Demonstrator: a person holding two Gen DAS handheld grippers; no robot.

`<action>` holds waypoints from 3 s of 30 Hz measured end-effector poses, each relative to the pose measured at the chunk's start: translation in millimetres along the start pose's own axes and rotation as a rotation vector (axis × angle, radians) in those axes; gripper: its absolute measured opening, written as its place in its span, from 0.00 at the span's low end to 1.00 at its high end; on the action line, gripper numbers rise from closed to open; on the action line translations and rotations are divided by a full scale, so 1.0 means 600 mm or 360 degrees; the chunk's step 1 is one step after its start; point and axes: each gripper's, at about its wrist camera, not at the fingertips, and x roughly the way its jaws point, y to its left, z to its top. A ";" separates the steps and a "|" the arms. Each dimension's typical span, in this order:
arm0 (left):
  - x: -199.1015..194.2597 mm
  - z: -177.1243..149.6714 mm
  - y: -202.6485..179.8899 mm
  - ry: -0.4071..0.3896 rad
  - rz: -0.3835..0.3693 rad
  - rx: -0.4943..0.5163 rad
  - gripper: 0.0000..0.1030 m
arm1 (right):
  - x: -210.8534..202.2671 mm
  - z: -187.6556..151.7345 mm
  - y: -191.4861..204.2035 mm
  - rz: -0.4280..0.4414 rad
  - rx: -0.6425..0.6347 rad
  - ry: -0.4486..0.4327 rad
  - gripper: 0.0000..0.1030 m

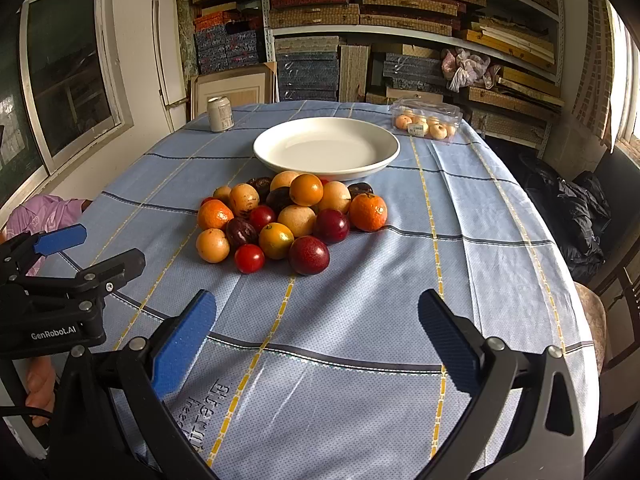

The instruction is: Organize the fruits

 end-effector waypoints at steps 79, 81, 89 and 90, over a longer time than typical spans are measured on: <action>0.128 0.004 0.028 0.0308 -0.0175 0.0030 0.97 | 0.148 0.027 -0.022 0.0111 0.0022 0.0226 0.96; 0.138 0.012 0.032 0.0311 -0.0242 -0.0024 0.97 | 0.161 0.036 -0.028 0.0112 0.0049 0.0238 0.96; 0.190 0.036 0.020 0.0375 -0.0293 -0.0016 0.66 | 0.211 0.051 -0.037 0.0073 0.0042 0.0276 0.79; 0.197 0.036 0.019 0.0390 -0.0303 -0.0021 0.66 | 0.217 0.053 -0.039 0.0078 0.0046 0.0296 0.70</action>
